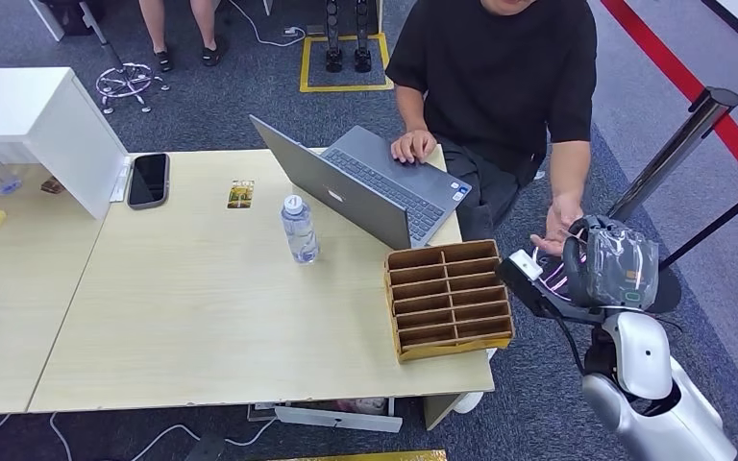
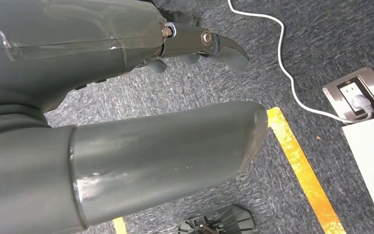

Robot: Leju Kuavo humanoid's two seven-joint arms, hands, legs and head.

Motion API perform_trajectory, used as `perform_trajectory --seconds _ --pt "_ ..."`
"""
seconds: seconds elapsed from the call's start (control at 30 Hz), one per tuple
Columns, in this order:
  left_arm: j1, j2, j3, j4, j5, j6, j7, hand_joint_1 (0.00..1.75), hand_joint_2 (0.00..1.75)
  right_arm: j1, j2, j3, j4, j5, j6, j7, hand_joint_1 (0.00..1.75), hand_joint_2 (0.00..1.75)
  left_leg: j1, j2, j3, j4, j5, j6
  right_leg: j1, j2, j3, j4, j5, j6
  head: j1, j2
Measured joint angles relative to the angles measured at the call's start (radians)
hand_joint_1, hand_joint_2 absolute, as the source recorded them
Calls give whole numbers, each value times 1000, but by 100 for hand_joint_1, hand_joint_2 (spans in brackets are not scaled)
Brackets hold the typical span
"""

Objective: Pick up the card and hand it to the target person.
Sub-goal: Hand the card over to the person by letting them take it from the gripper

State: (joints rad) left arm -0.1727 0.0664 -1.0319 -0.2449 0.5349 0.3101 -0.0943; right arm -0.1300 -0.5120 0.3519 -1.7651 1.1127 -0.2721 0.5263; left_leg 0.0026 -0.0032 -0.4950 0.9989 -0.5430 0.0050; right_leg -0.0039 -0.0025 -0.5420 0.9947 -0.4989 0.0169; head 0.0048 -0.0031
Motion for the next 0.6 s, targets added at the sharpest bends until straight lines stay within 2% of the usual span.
perform_trajectory --seconds 0.43,0.53,0.6 --pt "-2 0 0 0 -2 0 2 0 0 1 -5 -2 85 1 2 0 126 175 0 0 0 0 0 0 0 0 0 0 0 0 0 0" --pt "-2 0 0 0 -2 -1 0 0 0 5 -5 -1 103 6 4 -2 115 175 0 0 0 0 0 0 0 0 0 0 0 0 0 0" --pt "-2 0 0 0 -3 -2 0 0 0 8 -5 0 113 9 8 -3 89 175 0 0 0 0 0 0 0 0 0 0 0 0 0 0"
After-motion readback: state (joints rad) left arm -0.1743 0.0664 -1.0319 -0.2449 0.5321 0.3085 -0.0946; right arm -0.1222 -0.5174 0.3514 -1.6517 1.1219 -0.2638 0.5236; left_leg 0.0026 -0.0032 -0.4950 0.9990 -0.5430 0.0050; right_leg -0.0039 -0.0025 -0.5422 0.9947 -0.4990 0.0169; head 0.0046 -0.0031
